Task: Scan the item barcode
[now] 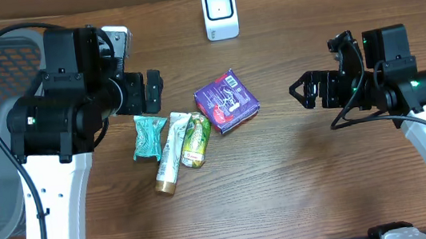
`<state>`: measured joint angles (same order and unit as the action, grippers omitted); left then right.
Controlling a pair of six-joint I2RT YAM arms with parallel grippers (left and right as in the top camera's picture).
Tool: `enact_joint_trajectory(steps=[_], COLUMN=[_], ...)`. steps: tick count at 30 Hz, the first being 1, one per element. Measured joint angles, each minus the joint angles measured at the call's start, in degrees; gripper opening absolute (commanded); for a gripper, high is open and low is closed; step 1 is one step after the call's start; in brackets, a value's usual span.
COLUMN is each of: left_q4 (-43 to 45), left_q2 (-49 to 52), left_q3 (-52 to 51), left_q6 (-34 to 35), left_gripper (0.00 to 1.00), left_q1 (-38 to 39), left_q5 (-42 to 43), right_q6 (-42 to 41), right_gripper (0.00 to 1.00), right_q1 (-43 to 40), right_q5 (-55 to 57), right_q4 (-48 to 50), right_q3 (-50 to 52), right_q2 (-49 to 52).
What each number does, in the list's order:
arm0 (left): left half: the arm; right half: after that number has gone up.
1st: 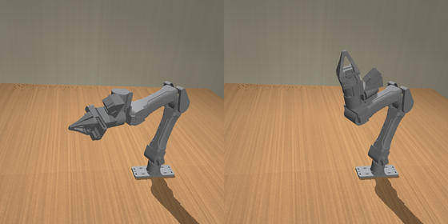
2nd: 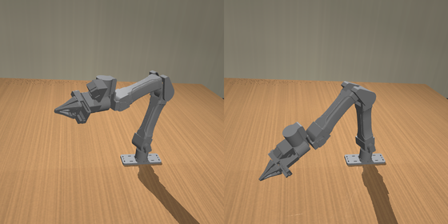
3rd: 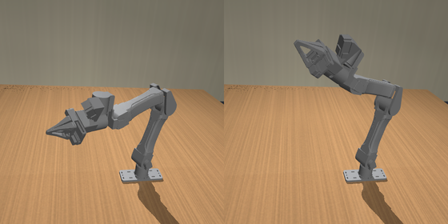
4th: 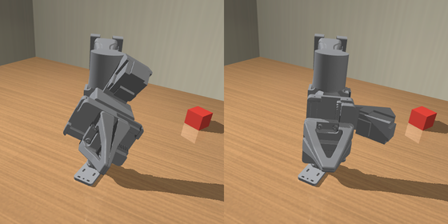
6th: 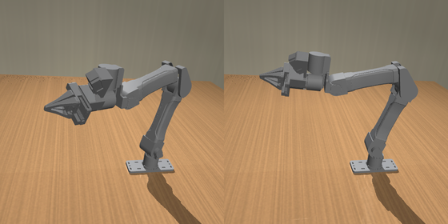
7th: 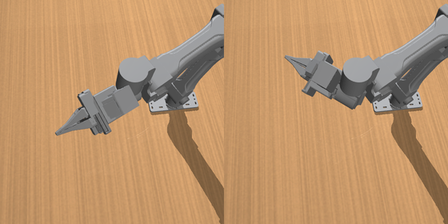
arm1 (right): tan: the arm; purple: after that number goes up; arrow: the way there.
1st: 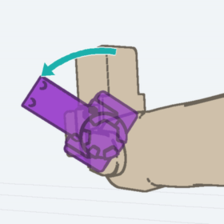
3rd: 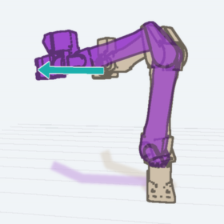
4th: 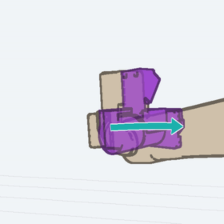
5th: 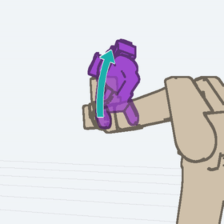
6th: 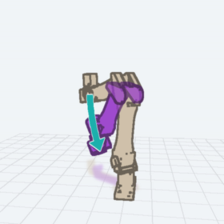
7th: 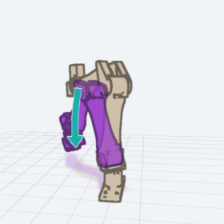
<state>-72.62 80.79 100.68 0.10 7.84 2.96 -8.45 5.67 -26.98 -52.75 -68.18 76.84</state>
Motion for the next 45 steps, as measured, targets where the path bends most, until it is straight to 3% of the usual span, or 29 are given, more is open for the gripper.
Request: enact_joint_trajectory(steps=[23, 38, 45], left_q4=[0.0, 0.0, 0.0], left_q2=[1.0, 1.0, 1.0], left_q3=[0.0, 0.0, 0.0], left_q6=[0.0, 0.0, 0.0], left_gripper=[1.00, 0.99, 1.00], left_q1=[0.0, 0.0, 0.0], left_q5=[-0.2, -0.2, -0.2], right_q6=[-13.0, -27.1, -34.3], right_gripper=[1.00, 0.99, 0.94], right_q1=[0.7, 9.2, 10.8], right_q5=[-0.9, 0.5, 2.6], right_q4=[3.1, 10.8, 13.2], right_q3=[0.0, 0.0, 0.0], right_q2=[0.4, 15.9, 19.4])
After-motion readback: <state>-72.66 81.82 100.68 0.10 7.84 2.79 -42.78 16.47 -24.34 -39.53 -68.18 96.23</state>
